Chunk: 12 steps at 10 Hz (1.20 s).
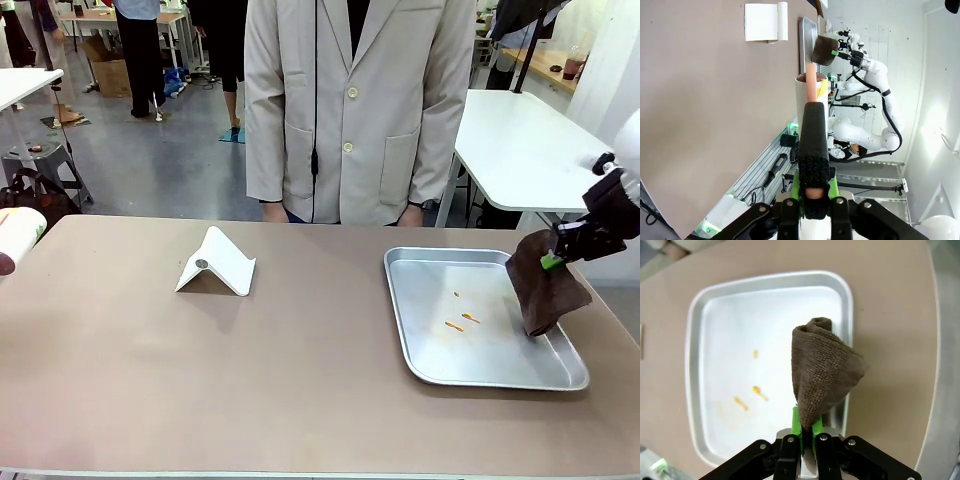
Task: Clean the surface of the table.
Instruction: Clean the area not pointed to by the person.
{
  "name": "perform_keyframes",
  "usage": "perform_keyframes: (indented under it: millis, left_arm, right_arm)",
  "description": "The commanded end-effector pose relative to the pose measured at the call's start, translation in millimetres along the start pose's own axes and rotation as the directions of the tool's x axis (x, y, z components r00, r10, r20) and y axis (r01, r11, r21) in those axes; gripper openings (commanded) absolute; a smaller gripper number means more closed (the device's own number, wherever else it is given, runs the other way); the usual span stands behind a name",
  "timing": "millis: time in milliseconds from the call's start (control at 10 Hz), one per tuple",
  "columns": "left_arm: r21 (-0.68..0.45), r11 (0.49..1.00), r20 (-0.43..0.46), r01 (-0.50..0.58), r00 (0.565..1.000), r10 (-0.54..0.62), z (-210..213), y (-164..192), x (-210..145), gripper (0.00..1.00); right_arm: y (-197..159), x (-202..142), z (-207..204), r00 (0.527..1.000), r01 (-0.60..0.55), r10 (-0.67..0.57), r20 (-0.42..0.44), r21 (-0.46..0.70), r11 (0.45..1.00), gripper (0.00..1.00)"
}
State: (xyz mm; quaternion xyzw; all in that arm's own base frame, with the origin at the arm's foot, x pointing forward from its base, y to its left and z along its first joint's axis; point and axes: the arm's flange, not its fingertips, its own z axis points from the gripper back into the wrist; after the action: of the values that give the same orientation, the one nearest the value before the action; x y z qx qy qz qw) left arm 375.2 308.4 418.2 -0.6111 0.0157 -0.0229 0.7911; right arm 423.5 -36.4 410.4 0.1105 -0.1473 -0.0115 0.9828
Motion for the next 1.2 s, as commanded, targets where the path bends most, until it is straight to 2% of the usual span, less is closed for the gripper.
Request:
perform_keyframes:
  millis: [0,600,800,1100]
  left_arm:
    - [-0.012,1.000,0.015,-0.007,1.000,0.007,1,-4,0,0.22]
    - [-0.012,1.000,0.015,-0.007,1.000,0.007,1,-4,0,0.22]
    - [-0.012,1.000,0.015,-0.007,1.000,0.007,1,-4,0,0.22]
    - [-0.012,1.000,0.015,-0.007,1.000,0.007,1,-4,0,0.22]
  right_arm:
    - [4,8,-14,0.996,0.061,-0.062,-0.058,-0.021,0.998,0.09]
    - [10,21,-65,0.988,0.113,-0.106,-0.111,0.050,0.992,0.09]
    - [18,21,-91,0.981,0.113,-0.104,-0.161,0.049,0.992,0.09]
    - [26,18,-115,0.968,0.181,-0.146,-0.204,0.164,0.970,0.09]
